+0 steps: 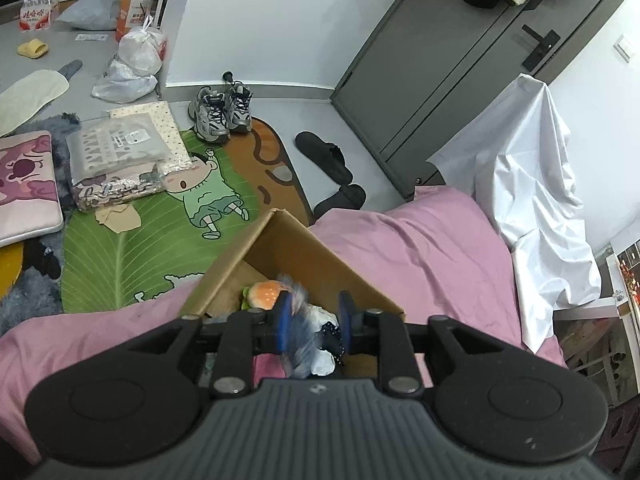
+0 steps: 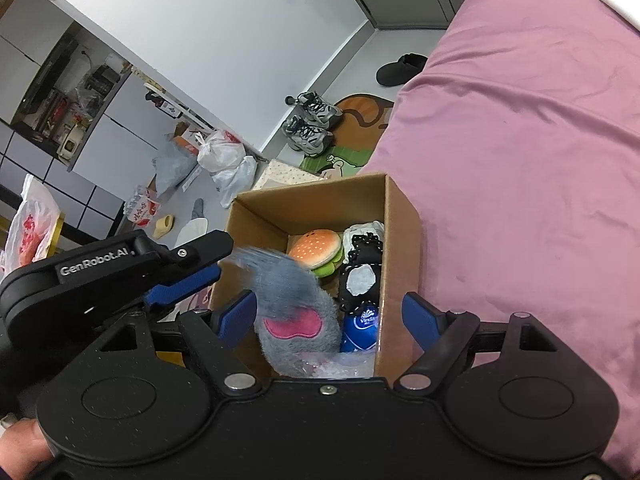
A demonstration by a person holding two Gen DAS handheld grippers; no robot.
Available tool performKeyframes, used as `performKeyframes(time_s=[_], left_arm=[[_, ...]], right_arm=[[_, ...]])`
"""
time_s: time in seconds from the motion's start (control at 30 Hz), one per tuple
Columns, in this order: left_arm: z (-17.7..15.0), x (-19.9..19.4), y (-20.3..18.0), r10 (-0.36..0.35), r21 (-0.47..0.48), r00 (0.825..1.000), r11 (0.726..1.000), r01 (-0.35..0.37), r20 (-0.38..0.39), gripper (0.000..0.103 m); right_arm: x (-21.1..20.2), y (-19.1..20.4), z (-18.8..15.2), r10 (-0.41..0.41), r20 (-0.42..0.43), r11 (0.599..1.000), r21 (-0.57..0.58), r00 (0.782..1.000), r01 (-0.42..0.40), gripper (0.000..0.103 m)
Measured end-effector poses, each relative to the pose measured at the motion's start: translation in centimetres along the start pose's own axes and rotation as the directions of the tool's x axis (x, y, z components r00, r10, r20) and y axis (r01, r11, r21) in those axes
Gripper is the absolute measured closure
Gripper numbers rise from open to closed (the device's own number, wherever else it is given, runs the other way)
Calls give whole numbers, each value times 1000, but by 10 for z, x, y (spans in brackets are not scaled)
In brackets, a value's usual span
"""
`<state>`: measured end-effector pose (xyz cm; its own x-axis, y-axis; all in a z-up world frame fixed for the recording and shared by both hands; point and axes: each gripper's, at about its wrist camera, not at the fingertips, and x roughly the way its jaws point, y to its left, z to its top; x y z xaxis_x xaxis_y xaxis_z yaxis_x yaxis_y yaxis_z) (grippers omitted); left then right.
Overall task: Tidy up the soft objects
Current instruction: 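Open the left gripper over the box while the right gripper releases the bead bag inside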
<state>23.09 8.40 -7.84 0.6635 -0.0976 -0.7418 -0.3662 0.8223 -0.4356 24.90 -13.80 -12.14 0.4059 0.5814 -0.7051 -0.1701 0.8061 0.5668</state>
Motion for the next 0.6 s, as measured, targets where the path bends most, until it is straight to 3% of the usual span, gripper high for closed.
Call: performKeyframes(time_s=[0.17,0.33,0.47,0.6], left_arm=[[-1,-10,7,45,-11,999,999,-45,7,57],[-1,-27,12,83,-11,996,997,-82,13,46],[-3,-43,10,97,20,995,995,-98,22,30],[-10,-56,5,129,63,991,989,-131,36,20]], right_arm=[[-1,1,-1,-4,2,1000,2,1000,4,24],[-6,2,-3,-5,2,1000,-4,1000,5,24],[-12,3,-2,-11,12,1000,-16,1000,11,23],[-23,3,-3,-23,35,999,-37,999,24,17]])
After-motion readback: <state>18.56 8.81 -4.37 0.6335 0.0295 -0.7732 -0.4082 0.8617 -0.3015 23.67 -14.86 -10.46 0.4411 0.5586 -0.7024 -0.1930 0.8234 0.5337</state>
